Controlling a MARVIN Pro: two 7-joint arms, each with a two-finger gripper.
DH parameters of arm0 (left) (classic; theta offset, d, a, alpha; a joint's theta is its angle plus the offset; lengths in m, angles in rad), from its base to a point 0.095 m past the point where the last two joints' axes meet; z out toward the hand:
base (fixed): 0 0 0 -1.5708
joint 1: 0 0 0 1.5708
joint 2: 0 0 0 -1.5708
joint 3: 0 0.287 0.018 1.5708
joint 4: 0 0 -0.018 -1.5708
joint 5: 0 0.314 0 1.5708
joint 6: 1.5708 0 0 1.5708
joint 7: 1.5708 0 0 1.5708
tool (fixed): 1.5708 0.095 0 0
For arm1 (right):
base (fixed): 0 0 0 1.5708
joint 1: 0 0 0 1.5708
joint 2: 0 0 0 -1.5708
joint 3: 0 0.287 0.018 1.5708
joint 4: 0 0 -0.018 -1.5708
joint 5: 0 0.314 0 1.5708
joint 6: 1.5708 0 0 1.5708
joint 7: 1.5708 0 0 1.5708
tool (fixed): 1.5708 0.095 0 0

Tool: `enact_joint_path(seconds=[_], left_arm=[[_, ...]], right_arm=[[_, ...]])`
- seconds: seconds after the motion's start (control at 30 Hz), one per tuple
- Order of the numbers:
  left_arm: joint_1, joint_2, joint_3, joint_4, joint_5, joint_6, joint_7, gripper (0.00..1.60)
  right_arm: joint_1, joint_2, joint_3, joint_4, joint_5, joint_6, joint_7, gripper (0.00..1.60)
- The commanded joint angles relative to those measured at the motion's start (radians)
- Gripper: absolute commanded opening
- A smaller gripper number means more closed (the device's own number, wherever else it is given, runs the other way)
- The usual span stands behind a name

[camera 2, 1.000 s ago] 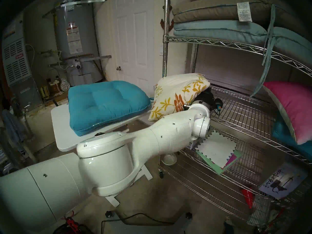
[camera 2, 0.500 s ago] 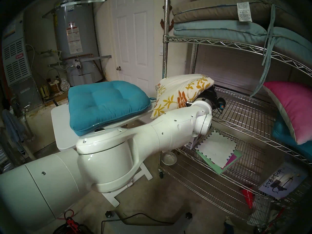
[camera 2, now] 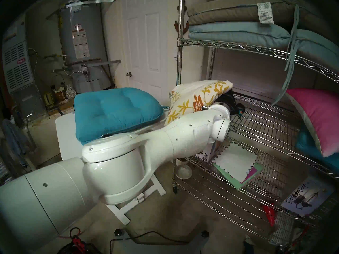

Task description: Put cushion on the shelf

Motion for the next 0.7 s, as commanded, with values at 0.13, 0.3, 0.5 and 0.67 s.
enact_joint_path(seconds=[0.13, 0.3, 0.5, 0.67], left_arm=[[-0.045, -0.022, 0.022, -0.028, 0.01, -0.041, -0.01, 0.0], [-0.045, -0.022, 0.039, -0.028, 0.012, -0.049, -0.017, 0.0], [-0.049, -0.022, 0.059, -0.024, 0.014, -0.062, -0.026, 0.0], [-0.049, -0.022, 0.074, -0.022, 0.017, -0.072, -0.031, 0.0]], right_arm=[[-0.004, -0.015, -0.003, 0.009, -0.001, 0.001, -0.001, 1.6], [-0.004, -0.015, -0.003, 0.009, -0.001, 0.001, -0.001, 1.6], [-0.004, -0.015, -0.003, 0.009, -0.001, 0.001, -0.001, 1.6], [-0.003, -0.015, -0.003, 0.009, -0.001, 0.001, -0.001, 1.6]])
